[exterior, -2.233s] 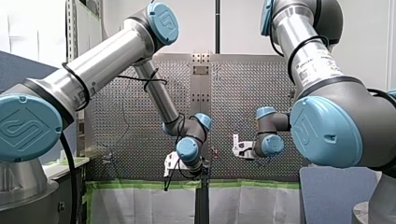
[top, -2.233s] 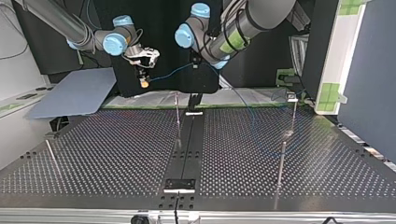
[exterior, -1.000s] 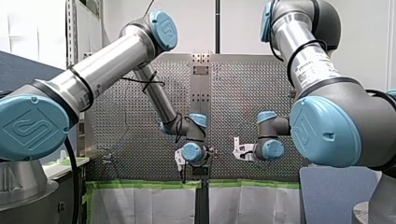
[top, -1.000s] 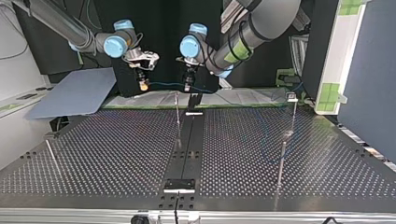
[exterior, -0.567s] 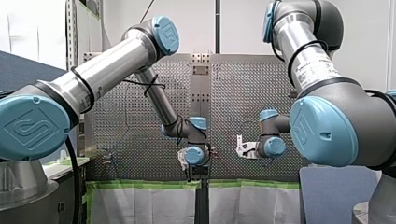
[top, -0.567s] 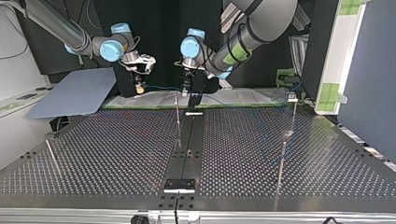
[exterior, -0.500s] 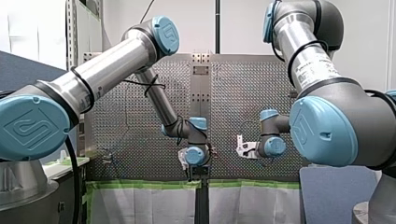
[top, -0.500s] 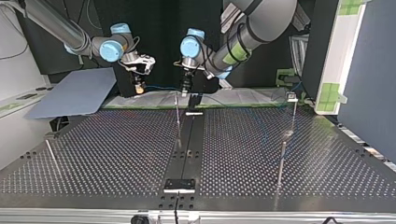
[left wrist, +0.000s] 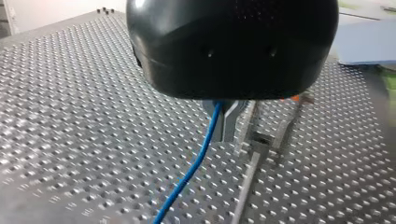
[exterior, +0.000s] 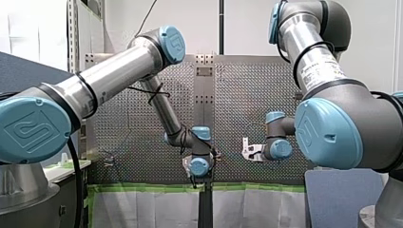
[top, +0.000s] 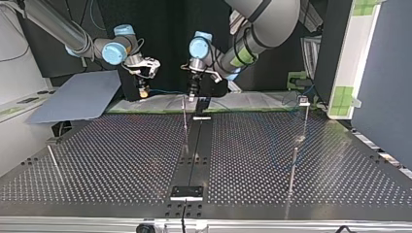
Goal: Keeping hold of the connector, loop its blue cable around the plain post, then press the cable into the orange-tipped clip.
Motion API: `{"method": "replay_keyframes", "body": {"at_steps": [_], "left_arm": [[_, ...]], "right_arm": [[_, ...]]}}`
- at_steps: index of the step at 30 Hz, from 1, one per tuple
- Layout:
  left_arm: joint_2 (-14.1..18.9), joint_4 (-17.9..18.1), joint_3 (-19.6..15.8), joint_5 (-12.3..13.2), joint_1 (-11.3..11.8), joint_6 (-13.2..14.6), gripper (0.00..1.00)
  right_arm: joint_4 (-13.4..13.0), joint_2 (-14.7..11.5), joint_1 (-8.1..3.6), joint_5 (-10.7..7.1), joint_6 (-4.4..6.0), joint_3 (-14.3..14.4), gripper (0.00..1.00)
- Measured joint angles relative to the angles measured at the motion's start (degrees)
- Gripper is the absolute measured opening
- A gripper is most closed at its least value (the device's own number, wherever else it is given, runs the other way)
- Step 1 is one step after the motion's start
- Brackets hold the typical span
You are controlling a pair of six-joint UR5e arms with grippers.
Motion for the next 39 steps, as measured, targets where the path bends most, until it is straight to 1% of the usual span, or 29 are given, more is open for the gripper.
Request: {"method": "replay_keyframes", "body": {"at_steps": [5, 10, 16, 21, 30, 39], "left_arm": [[-1.2, 0.1, 0.1, -0.2, 0.2, -0.4, 0.0], [-1.4, 0.2, 0.1, 0.0, 0.4, -0.5, 0.0], [-1.4, -0.4, 1.3, 1.2, 1.1, -0.7, 0.0], [-2.0, -2.4, 3.1, 2.5, 1.7, -1.3, 0.0], [-5.7, -6.7, 7.5, 3.4, 2.8, -2.0, 0.0], [-6.1, -11.0, 11.5, 3.7, 4.5, -2.0, 0.0]], "right_arm": [[0.0, 0.0, -0.02, 0.0, -0.01, 0.0, 0.0], [0.1, 0.0, -0.08, 0.05, -0.02, 0.0, 0.0], [0.0, 0.0, -0.39, 0.25, 0.05, -0.2, 0.0], [0.0, 0.0, -0.69, 0.35, 0.14, -0.4, 0.0], [-0.1, 0.1, -1.2, 0.44, 0.11, -0.5, 0.0], [-0.3, 0.2, -1.98, 0.36, 0.19, -1.4, 0.0]]}}
